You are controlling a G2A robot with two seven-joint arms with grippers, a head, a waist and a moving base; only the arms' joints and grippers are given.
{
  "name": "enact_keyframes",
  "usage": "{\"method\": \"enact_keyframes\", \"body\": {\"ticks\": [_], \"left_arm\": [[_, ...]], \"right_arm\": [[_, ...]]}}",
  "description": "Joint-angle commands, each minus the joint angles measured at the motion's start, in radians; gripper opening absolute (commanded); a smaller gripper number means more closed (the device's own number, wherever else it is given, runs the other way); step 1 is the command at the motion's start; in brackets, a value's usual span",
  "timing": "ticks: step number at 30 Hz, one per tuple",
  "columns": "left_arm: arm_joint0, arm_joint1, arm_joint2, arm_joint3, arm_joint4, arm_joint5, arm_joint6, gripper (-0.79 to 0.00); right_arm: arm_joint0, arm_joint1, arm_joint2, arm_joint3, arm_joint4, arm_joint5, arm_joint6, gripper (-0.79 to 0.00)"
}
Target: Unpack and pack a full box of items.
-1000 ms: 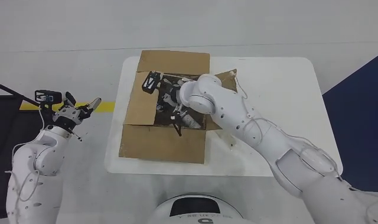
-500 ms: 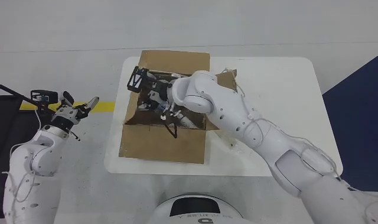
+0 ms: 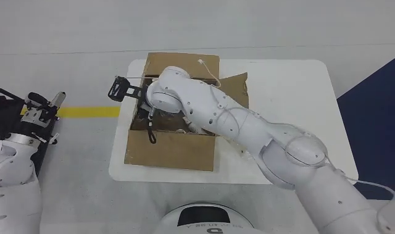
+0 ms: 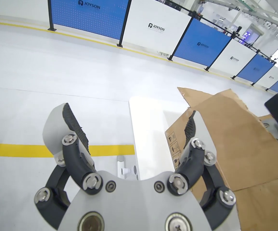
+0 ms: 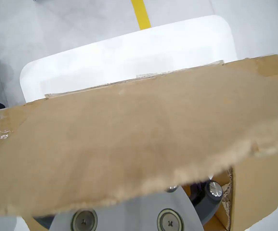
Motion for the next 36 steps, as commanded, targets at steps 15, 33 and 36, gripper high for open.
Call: {"method": "enact_keyframes", "body": {"ticks": [15,33,36], "left_arm": [[0.015,0.008,0.021,-0.02,-0.015,0.009,0.019,0.0],[0.015,0.024,0.027,-0.024,-0.022,0.02,-0.024,0.0],[0.015,0.024,0.046,-0.036,0.013,0.045,-0.016,0.0]], "right_arm": [[0.033,-0.116,0.0,0.133,-0.038,-0.062,-0.195,0.0],[0.023,-0.151,0.042,0.237,-0.107,-0.257,-0.426,0.0],[-0.044,-0.075,0.076,0.152,-0.208,-0.347,-0.546,0.0]]}}
